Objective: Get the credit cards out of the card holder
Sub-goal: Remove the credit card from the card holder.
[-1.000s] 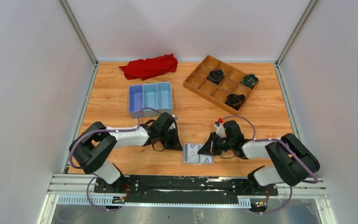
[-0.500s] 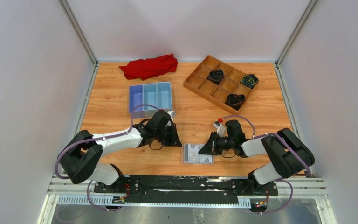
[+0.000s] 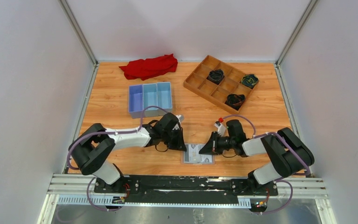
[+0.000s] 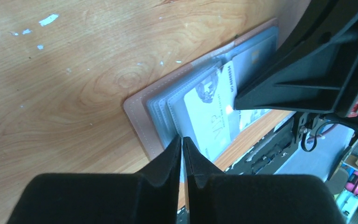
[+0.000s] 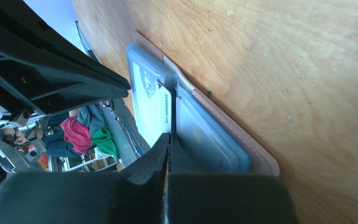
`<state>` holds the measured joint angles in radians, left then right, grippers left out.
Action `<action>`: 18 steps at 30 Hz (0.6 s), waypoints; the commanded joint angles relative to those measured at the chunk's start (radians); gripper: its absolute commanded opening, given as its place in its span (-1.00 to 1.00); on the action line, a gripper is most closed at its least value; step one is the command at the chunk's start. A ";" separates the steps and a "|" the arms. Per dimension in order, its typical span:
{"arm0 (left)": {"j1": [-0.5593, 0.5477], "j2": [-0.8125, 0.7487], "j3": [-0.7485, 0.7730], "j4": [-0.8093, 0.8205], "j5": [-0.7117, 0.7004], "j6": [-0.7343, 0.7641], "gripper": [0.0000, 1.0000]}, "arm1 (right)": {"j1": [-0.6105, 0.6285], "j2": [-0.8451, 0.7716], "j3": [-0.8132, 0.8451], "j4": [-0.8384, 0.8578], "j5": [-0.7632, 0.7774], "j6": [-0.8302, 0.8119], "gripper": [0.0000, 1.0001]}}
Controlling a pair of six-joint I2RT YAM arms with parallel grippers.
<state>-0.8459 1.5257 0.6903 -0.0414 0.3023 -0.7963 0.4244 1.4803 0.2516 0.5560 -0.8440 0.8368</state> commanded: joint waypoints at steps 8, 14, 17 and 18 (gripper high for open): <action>-0.001 0.086 0.036 -0.077 -0.071 0.008 -0.84 | -0.093 -0.064 -0.010 -0.142 -0.061 -0.097 -0.99; -0.001 0.102 0.056 -0.104 -0.087 0.017 -0.84 | -0.149 -0.112 0.010 -0.313 -0.057 -0.206 -0.99; -0.001 0.111 0.064 -0.114 -0.090 0.022 -0.84 | -0.174 -0.109 0.006 -0.339 -0.071 -0.228 -0.99; 0.000 0.113 0.067 -0.114 -0.091 0.022 -0.84 | -0.184 -0.108 0.003 -0.345 -0.079 -0.234 -1.00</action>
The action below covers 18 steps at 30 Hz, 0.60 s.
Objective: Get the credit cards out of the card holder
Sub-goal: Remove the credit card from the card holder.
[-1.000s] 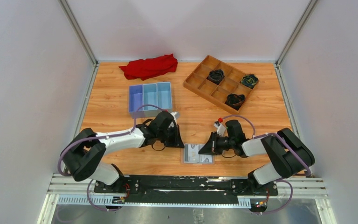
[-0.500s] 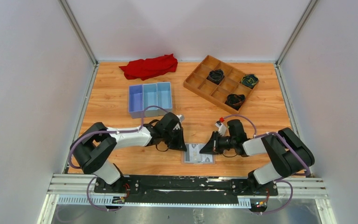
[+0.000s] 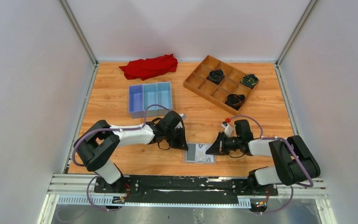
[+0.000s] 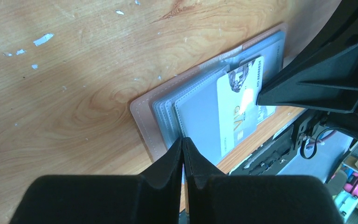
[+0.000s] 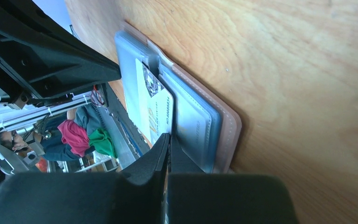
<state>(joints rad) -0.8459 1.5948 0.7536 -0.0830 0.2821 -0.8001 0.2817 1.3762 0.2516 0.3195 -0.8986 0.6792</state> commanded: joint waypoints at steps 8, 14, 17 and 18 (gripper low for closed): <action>0.001 0.037 0.032 -0.088 -0.065 0.034 -0.84 | -0.086 -0.121 0.044 -0.309 -0.011 -0.171 -0.99; 0.001 -0.006 0.065 -0.112 -0.060 0.040 -0.82 | -0.086 -0.228 0.056 -0.383 -0.005 -0.169 -0.99; 0.001 -0.047 0.085 -0.134 -0.066 0.053 -0.80 | -0.086 -0.269 0.062 -0.408 0.005 -0.162 -1.00; 0.001 -0.062 0.090 -0.142 -0.070 0.054 -0.79 | -0.086 -0.279 0.063 -0.412 0.007 -0.160 -0.99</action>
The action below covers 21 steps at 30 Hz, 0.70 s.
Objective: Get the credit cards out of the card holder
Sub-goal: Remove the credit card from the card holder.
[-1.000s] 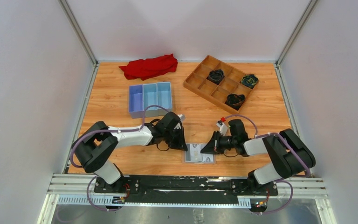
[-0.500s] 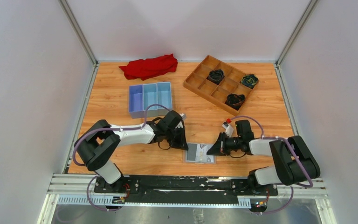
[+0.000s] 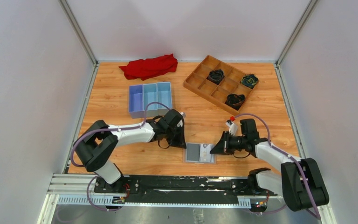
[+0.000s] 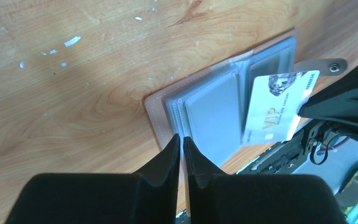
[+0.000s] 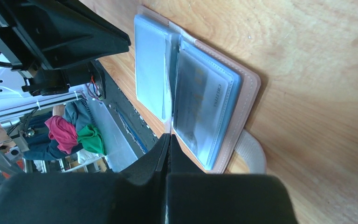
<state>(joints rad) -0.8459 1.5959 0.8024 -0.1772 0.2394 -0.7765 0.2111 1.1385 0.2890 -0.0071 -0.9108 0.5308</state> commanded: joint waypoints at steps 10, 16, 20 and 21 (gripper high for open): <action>0.034 -0.171 0.044 -0.052 0.023 -0.021 -0.61 | -0.015 -0.127 0.047 -0.106 0.020 0.010 -0.99; 0.034 -0.201 0.020 0.011 0.079 -0.061 -0.29 | -0.015 -0.143 0.093 -0.099 0.005 0.025 -0.99; 0.041 -0.232 0.005 0.032 0.094 -0.071 0.22 | -0.016 -0.153 0.122 -0.065 -0.040 0.042 -0.99; 0.045 -0.243 0.000 0.039 0.096 -0.074 0.30 | -0.016 -0.161 0.129 -0.059 -0.049 0.047 -0.99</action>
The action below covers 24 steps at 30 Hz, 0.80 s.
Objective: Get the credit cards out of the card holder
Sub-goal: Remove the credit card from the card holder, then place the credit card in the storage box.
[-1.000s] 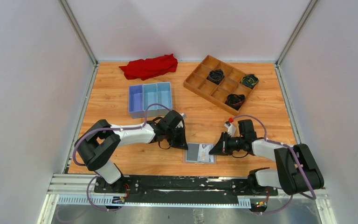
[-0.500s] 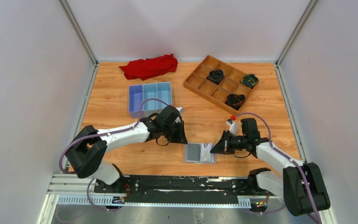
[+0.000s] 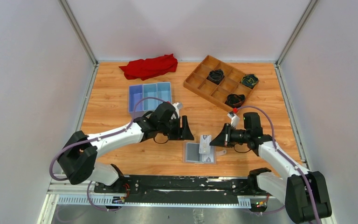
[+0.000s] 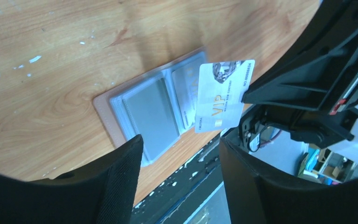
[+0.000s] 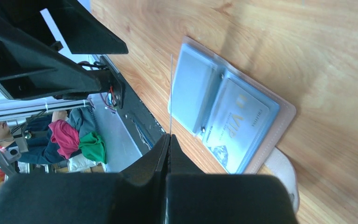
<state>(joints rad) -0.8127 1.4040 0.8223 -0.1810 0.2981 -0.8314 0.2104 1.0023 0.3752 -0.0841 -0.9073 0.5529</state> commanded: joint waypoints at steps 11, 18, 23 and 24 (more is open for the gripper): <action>0.029 -0.101 -0.085 0.171 0.130 0.007 0.51 | -0.014 -0.076 0.032 0.194 -0.147 0.163 -0.99; 0.028 -0.133 -0.090 0.220 0.158 0.057 0.52 | -0.013 -0.077 0.025 0.284 -0.160 0.223 -1.00; 0.029 -0.156 -0.085 0.251 0.172 0.073 0.51 | 0.001 -0.065 0.017 0.368 -0.164 0.279 -0.99; 0.029 -0.149 -0.080 0.252 0.187 0.074 0.52 | 0.005 -0.064 0.011 0.399 -0.167 0.305 -1.00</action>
<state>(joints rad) -0.7872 1.2751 0.7437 0.0231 0.4416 -0.7918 0.2092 0.9344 0.4046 0.1982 -1.0405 0.7753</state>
